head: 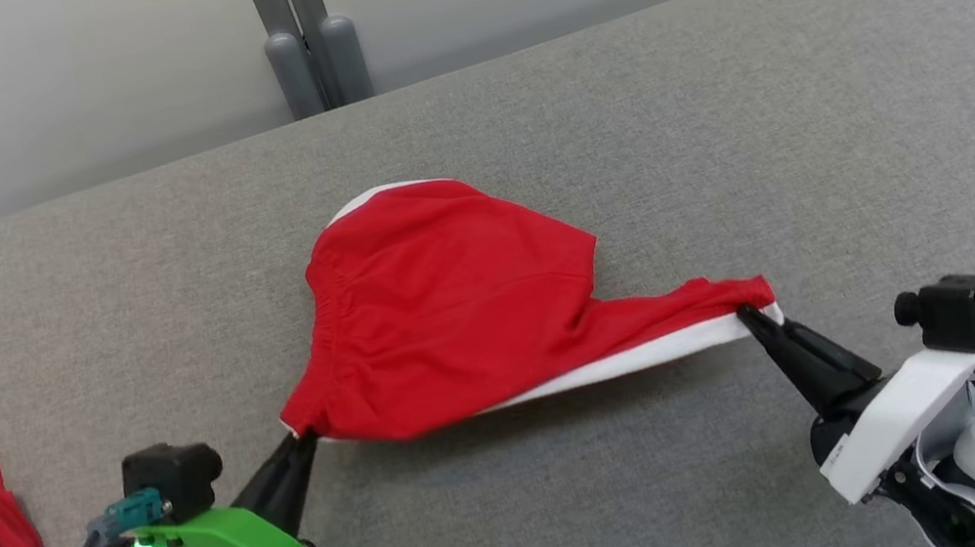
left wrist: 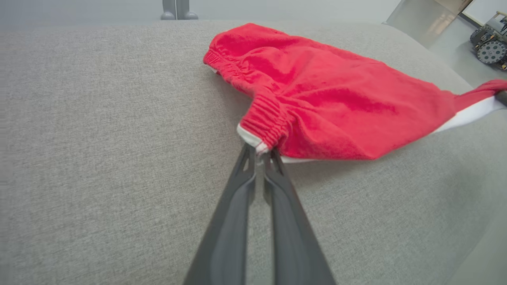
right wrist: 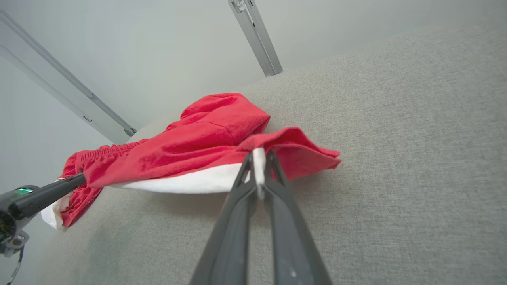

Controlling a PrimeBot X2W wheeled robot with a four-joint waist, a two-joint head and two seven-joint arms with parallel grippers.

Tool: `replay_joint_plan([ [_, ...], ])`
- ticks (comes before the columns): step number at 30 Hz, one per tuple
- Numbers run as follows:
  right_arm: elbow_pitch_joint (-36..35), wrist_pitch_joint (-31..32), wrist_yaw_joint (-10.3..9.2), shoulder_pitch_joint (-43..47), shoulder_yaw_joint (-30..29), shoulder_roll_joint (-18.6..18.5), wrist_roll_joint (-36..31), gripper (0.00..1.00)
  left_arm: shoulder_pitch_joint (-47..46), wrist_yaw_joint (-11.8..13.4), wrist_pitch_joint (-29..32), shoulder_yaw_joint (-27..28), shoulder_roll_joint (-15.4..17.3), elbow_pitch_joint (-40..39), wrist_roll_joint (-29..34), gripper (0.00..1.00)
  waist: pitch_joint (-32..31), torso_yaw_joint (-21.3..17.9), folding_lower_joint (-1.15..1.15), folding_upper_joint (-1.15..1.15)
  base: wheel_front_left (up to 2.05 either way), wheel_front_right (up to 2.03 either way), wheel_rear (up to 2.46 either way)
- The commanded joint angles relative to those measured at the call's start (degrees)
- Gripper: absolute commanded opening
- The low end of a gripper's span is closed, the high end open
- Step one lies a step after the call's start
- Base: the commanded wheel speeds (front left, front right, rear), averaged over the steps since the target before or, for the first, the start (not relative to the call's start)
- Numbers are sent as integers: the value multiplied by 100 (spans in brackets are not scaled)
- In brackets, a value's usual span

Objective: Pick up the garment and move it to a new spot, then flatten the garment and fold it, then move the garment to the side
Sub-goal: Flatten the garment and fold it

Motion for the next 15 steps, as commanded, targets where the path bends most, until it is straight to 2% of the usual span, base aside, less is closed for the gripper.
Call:
replay_joint_plan([
  [1, -118, 36, 2, -181, -19, -50, 9, 0, -250, 62, 52, 31, 89, -41, 133, 0, 133, -67, 0, 0, 0, 0, 0],
  [3, -338, 61, 2, -428, 33, -51, 207, 0, -542, -3, 135, 24, 18, -18, 70, 0, 269, -99, 0, 0, 0, 0, 0],
  [7, -496, 19, 2, -1274, 222, -250, 397, 0, -1582, -119, 470, -160, 174, 293, 423, 0, 731, -159, 0, 0, 0, 0, 0],
  [10, -406, -16, 2, -2031, 361, -374, 588, 0, -2506, -221, 693, -348, 246, 658, 651, 0, 1118, -183, 0, 0, 0, 0, 0],
  [15, -12, -37, 2, -3564, 627, -470, 915, 0, -4394, -337, 1044, -666, 168, 1329, 786, 0, 1840, -163, 0, 0, 0, 0, 0],
])
